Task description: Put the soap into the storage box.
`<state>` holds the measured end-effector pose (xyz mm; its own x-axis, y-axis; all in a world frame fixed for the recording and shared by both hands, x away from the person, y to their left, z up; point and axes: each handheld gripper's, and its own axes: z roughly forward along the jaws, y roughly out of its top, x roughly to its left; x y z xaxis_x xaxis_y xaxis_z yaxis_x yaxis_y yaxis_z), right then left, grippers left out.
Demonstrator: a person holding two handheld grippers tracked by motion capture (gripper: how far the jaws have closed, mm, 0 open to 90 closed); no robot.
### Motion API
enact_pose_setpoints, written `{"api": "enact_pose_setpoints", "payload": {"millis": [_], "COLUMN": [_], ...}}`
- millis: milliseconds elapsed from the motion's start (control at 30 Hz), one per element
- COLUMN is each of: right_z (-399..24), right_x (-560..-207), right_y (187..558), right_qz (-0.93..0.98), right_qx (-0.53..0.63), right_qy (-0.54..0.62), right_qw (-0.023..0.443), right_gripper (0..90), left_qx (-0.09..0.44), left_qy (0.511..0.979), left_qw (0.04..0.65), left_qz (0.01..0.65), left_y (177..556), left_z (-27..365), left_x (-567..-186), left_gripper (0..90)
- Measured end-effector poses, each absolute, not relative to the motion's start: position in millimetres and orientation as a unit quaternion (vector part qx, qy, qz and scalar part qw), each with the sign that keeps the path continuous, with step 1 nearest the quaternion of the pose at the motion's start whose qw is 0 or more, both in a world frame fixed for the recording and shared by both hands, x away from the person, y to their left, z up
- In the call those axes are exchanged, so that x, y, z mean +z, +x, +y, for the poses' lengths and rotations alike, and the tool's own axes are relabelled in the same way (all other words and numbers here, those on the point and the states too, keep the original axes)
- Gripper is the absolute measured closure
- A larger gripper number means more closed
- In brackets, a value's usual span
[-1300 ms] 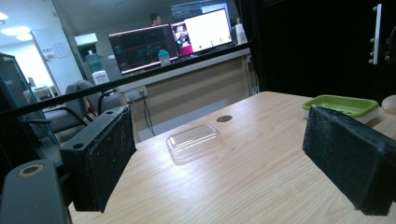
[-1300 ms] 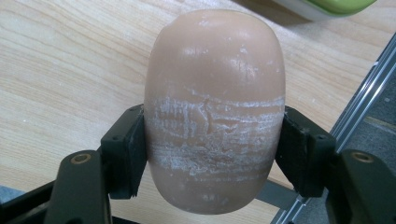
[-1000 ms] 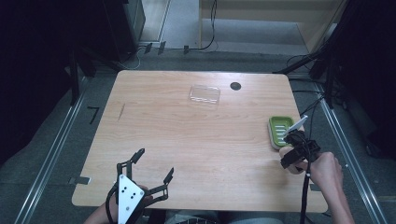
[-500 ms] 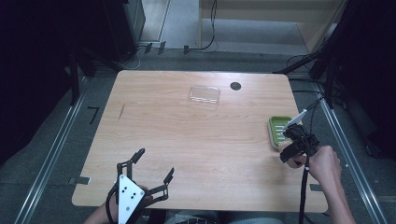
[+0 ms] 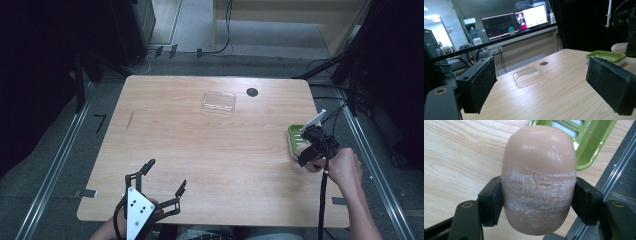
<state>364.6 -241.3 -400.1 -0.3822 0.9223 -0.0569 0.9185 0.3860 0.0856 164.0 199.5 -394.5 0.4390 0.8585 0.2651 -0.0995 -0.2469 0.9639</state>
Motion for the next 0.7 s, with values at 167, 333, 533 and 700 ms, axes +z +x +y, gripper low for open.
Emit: {"api": "enact_pose_setpoints", "payload": {"millis": [167, 333, 533, 700], "right_z": [-239.8, -237.9, -237.3, -238.0], "right_x": [-398.2, -396.4, -397.2, -398.3], "right_y": [369.7, 376.3, 383.2, 389.0], "right_qz": [0.831, 0.831, 0.833, 0.83], "right_qx": [0.019, 0.022, 0.022, 0.023], "right_qy": [0.554, 0.554, 0.551, 0.555], "right_qw": [0.048, 0.048, 0.047, 0.045], "right_gripper": [33.7, 33.7, 33.7, 33.7], "left_qx": [0.443, 0.443, 0.443, 0.443], "left_qy": [0.654, 0.654, 0.654, 0.654], "left_qw": [0.54, 0.54, 0.54, 0.54], "left_qz": [0.291, 0.29, 0.29, 0.29], "left_y": [163.9, 164.1, 164.1, 164.1], "left_z": [199.4, 199.3, 199.2, 199.2], "left_x": [-394.5, -394.6, -394.6, -394.7], "left_gripper": [9.9, 9.9, 9.9, 9.9]}}
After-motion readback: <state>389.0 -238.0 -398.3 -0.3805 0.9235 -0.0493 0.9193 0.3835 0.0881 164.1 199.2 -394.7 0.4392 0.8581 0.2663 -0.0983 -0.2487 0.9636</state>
